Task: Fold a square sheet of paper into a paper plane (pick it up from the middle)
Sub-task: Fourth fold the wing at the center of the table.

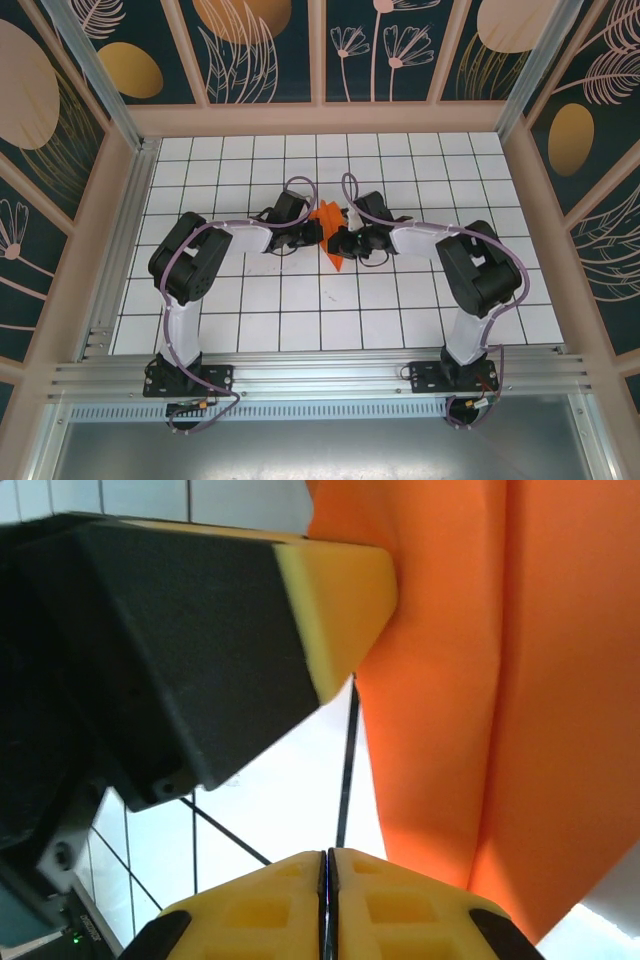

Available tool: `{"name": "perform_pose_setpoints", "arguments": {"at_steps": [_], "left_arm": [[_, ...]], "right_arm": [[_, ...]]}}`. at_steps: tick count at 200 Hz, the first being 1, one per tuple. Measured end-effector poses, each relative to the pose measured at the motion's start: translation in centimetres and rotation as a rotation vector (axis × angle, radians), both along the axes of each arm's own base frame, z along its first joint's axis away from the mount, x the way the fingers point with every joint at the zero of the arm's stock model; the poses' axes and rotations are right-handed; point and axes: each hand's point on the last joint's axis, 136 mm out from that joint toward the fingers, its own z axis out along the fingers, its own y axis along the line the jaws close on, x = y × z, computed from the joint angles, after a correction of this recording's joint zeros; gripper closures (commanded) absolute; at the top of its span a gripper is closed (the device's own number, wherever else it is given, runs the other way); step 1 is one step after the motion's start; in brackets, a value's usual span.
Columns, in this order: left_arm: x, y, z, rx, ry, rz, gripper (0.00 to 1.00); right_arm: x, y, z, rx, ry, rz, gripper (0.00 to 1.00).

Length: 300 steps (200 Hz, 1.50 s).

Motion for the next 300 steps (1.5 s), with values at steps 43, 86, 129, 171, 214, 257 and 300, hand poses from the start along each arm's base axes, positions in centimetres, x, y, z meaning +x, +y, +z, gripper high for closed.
{"name": "perform_pose_setpoints", "arguments": {"at_steps": [43, 86, 129, 171, 214, 257, 300], "left_arm": [[0.0, 0.0, 0.0, 0.001, -0.001, 0.000, 1.00], [0.0, 0.0, 0.0, 0.002, -0.002, -0.002, 1.00], [0.0, 0.0, 0.0, 0.003, -0.003, -0.001, 1.00], [0.1, 0.0, 0.0, 0.003, -0.003, -0.001, 1.00], [0.1, 0.0, 0.0, 0.002, -0.004, -0.001, 1.00], [0.1, 0.0, 0.0, 0.002, -0.004, -0.001, 1.00], [0.1, 0.0, 0.0, 0.002, -0.004, -0.001, 1.00]], "right_arm": [[0.4, -1.2, -1.8, -0.020, 0.047, -0.031, 0.89], [0.1, -1.4, -3.0, -0.019, 0.079, -0.026, 0.89], [0.0, -1.4, -3.1, -0.021, 0.076, -0.018, 0.88], [-0.3, -1.2, -2.6, 0.010, 0.085, 0.005, 0.87], [-1.0, -0.6, -1.8, 0.056, 0.109, 0.037, 0.87], [-1.5, -0.9, -2.2, 0.036, 0.133, 0.036, 0.87], [-1.9, -1.6, -3.3, -0.012, 0.149, 0.037, 0.87]]}}
